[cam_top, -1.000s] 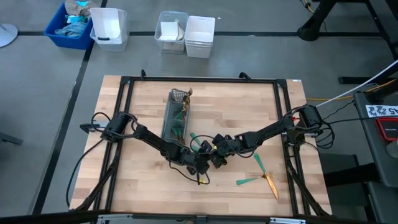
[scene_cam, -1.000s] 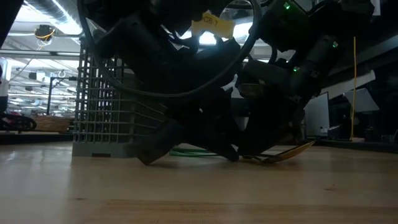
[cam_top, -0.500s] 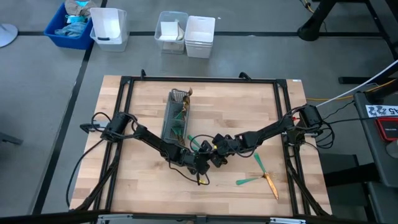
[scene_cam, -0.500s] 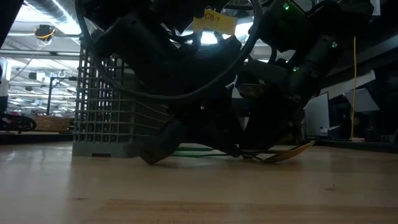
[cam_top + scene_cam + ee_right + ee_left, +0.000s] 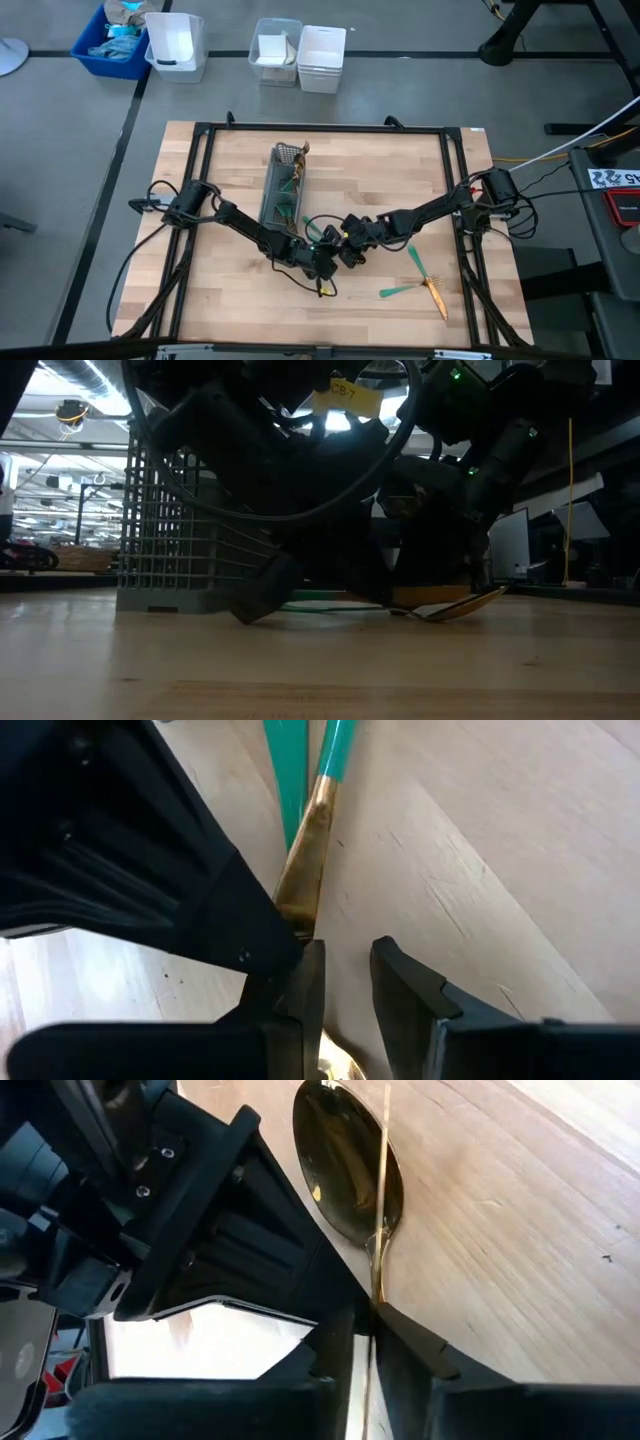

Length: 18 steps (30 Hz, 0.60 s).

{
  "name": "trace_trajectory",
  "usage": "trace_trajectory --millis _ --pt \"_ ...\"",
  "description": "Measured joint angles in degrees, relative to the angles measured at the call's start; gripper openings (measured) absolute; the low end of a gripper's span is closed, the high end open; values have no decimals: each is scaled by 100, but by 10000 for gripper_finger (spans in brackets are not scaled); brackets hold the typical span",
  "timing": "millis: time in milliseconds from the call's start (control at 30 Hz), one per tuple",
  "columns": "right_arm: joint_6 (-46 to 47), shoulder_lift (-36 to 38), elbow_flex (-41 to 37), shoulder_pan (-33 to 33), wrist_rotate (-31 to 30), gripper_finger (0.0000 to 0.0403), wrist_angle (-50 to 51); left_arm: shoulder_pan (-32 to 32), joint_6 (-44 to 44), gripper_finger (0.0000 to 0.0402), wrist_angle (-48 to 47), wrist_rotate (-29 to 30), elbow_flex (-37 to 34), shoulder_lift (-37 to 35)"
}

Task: Sort silverware
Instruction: Put the green table knife into the gray silverware rack

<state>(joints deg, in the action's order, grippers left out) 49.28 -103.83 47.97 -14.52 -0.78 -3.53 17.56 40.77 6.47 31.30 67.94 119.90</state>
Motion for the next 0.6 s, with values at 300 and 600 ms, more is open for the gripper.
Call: trace_trajectory --millis 300,600 --pt "-5 0 0 0 33 87 0 -8 -7 5 -45 -229 2 0" --pt "-7 6 -9 -2 38 87 -50 -13 -23 2 -41 -333 2 -2"
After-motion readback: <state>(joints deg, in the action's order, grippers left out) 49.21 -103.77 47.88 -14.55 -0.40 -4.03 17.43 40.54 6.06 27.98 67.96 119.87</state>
